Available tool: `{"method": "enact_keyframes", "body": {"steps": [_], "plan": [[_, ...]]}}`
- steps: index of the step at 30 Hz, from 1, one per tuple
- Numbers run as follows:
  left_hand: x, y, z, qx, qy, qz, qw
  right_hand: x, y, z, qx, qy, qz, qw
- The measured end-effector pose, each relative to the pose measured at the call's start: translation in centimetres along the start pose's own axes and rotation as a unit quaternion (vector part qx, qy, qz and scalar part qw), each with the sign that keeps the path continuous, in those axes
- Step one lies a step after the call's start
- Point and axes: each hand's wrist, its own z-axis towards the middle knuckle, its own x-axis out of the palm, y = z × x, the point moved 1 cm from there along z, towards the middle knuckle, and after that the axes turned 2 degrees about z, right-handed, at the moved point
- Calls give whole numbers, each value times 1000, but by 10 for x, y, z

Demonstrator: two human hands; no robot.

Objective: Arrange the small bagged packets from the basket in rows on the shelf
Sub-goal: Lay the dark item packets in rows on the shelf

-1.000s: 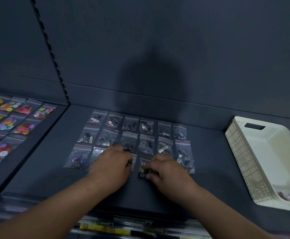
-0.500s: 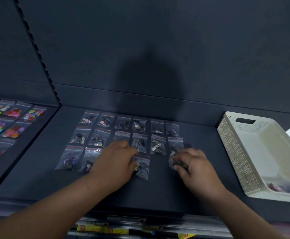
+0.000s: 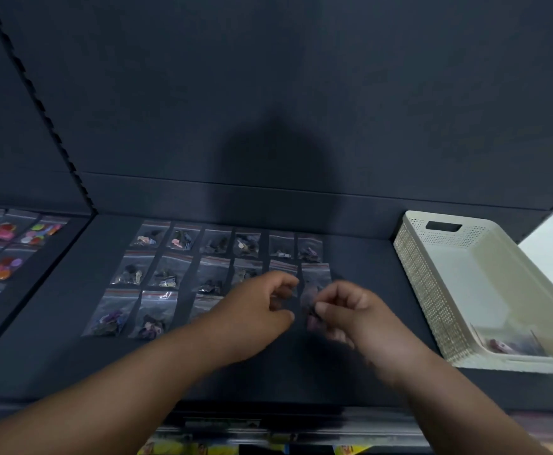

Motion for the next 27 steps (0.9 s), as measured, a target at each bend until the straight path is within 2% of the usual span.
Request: {"method": "enact_keyframes", "body": {"steps": [2,4,6,9,13,16,22,27], "plan": [[2,-8,1,-59,45,-145,987,3,7,0,38,39,124,991],[0,-15,0,-119,53,-265,956,5,10,1,55,58,158,984],[-4,-17,-1,-137,41,-313,939,6,12,1,69,64,175,980],[-7,-17,-2,-132,15,-307,942,9,12,1,73,77,171,979],[-10,-19,-2,-127,-18,-265,956,14,15,3,48,67,55,995],[-12,-23,-3,-120,-45,-235,963,13,20,5,50,68,8,996],[-12,-25,-1,-101,-56,-223,968,11,29,9,83,113,82,987],[-10,-26,-2,-115,14,-282,952,12,28,16,59,61,96,992]]}}
